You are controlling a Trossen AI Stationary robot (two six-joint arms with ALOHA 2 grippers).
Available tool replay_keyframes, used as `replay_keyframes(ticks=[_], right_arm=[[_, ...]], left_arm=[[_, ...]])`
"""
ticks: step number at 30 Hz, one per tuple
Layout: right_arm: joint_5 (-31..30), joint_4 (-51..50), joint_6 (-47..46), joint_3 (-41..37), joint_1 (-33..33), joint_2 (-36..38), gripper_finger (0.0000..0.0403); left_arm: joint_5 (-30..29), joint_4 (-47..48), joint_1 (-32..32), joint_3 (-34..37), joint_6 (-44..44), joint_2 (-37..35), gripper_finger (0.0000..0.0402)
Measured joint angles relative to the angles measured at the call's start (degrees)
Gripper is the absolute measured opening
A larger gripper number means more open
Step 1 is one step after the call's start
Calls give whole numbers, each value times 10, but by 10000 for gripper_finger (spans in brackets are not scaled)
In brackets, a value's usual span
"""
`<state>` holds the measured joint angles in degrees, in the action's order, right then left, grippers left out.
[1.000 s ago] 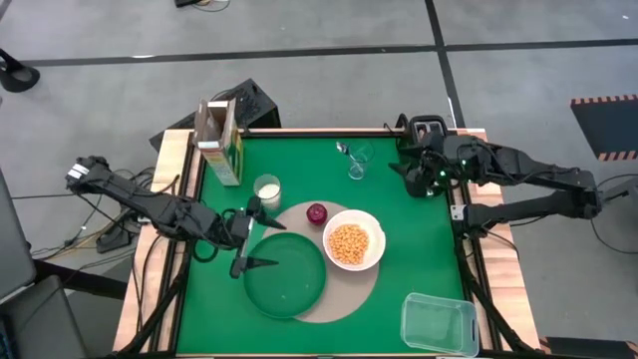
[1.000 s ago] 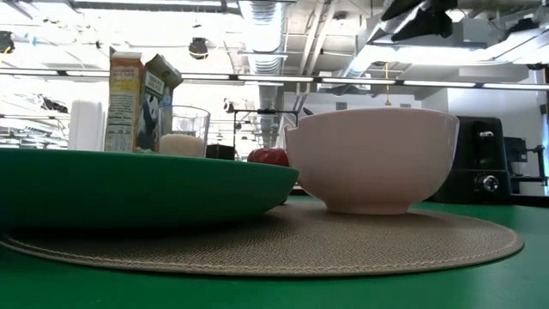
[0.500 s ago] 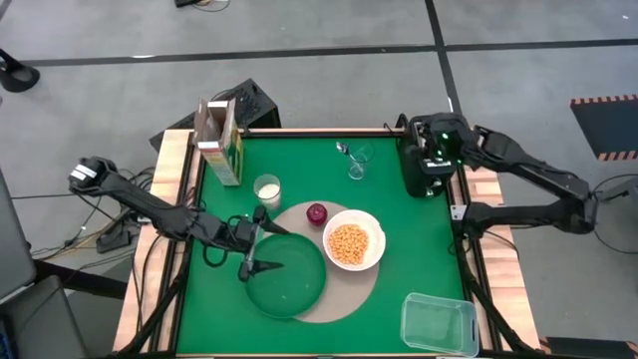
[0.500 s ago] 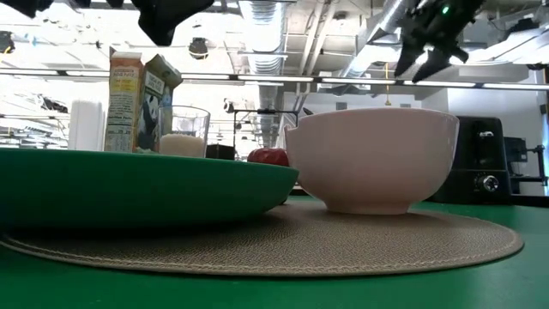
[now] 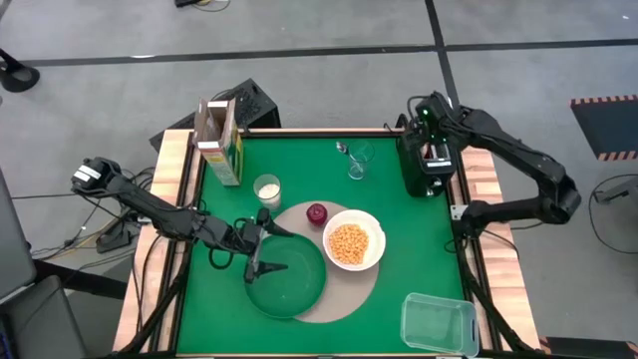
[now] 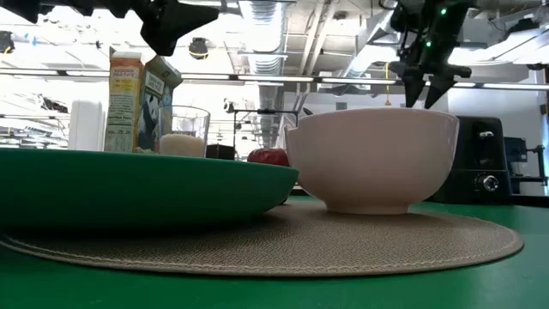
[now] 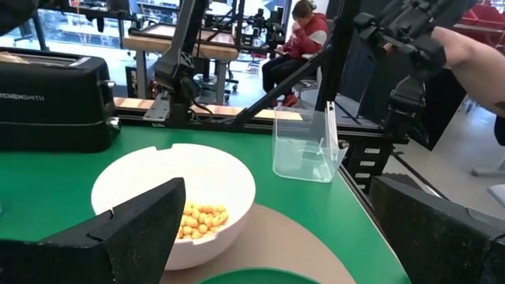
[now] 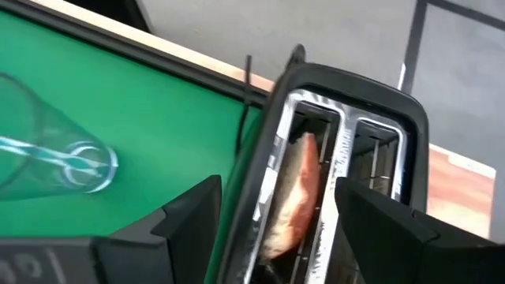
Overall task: Arrange a breakfast setting
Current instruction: Put the bagel on the green plate
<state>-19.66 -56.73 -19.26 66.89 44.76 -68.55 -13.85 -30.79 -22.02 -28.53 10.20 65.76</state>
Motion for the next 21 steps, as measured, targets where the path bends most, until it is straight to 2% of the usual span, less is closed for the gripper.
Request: replay_keyframes(ticks=[8,21], right_arm=[[2,-11,7,0,21,-40,264],[2,-14,13,1,37,-72,183]], left_arm=[[-6,0,0,0,0,0,386],[-16,0,0,0,1,0,386]])
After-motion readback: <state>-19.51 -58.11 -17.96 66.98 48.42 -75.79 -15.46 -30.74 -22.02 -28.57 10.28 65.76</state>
